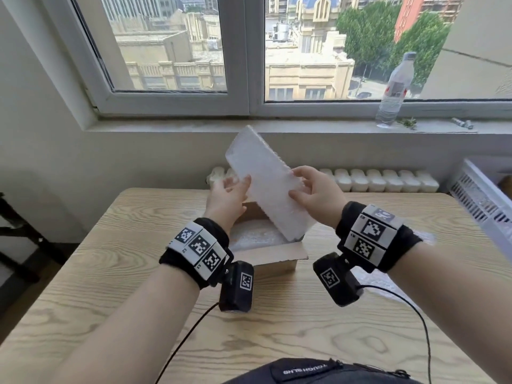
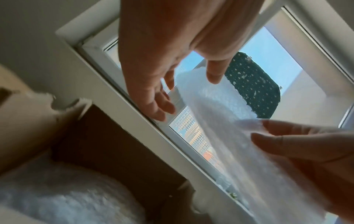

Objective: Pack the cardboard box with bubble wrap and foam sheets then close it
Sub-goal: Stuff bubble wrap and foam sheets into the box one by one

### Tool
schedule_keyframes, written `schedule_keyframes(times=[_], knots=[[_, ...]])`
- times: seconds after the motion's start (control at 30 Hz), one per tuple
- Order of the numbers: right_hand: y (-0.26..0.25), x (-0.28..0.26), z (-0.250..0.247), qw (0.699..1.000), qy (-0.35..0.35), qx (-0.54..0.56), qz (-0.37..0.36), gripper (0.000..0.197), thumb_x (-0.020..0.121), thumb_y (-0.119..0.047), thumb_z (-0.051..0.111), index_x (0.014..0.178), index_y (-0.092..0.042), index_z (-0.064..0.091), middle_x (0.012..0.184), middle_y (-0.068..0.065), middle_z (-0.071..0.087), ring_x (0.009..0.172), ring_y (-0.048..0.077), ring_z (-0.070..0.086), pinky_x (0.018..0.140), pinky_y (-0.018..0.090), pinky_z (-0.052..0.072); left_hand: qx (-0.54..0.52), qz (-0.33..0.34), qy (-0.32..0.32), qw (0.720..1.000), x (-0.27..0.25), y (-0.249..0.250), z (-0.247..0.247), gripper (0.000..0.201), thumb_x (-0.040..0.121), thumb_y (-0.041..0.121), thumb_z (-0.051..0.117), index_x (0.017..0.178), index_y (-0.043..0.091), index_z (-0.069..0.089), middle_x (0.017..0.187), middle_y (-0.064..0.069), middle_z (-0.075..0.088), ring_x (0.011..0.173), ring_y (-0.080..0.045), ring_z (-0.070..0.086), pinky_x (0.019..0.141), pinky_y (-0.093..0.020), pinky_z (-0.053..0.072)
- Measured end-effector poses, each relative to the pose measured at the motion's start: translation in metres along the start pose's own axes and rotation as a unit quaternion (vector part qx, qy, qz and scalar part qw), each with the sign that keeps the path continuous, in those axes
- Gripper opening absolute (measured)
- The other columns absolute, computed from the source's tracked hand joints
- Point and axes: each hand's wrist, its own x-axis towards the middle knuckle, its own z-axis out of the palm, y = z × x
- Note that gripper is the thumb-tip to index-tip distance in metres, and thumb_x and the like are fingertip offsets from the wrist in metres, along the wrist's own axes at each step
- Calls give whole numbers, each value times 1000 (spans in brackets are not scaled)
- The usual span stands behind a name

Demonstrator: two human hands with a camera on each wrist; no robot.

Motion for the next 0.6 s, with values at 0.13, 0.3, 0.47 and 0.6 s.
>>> schedule_keyframes(times=[0.13, 0.3, 0.47, 0.6], knots=[[3, 5, 5, 982, -92, -163, -23, 37, 95, -11, 49, 130, -21, 54, 130, 5, 58, 118, 22, 54, 90, 25, 40, 240, 130, 127, 954, 0, -10, -18, 68, 86, 33, 62, 142, 14, 27, 143, -11, 25, 124, -23, 39, 106, -28, 31], [9, 19, 21, 937, -230, -262, -17, 44, 94, -4, 44, 129, -28, 53, 124, -3, 62, 108, 13, 57, 82, 24, 45, 398, 206, 27, 893, -8, -33, -28, 75, 81, 38, 66, 142, 24, 26, 142, -3, 37, 135, -22, 27, 114, -38, 23], [6, 36, 43, 911, -263, -316, -29, 40, 95, -11, 48, 133, -21, 50, 134, 3, 55, 124, 23, 50, 102, 32, 40, 604, 147, -58, 782, 10, -43, -32, 47, 89, 48, 49, 133, 30, 46, 128, 8, 60, 122, -16, 51, 108, -43, 24], [8, 46, 63, 911, -210, -351, -46, 45, 90, -2, 44, 129, -23, 49, 126, 5, 59, 119, 26, 51, 102, 35, 35, 653, 149, -52, 740, 29, -49, -24, 30, 95, 35, 40, 120, 25, 54, 119, -1, 64, 111, -24, 58, 96, -39, 41]])
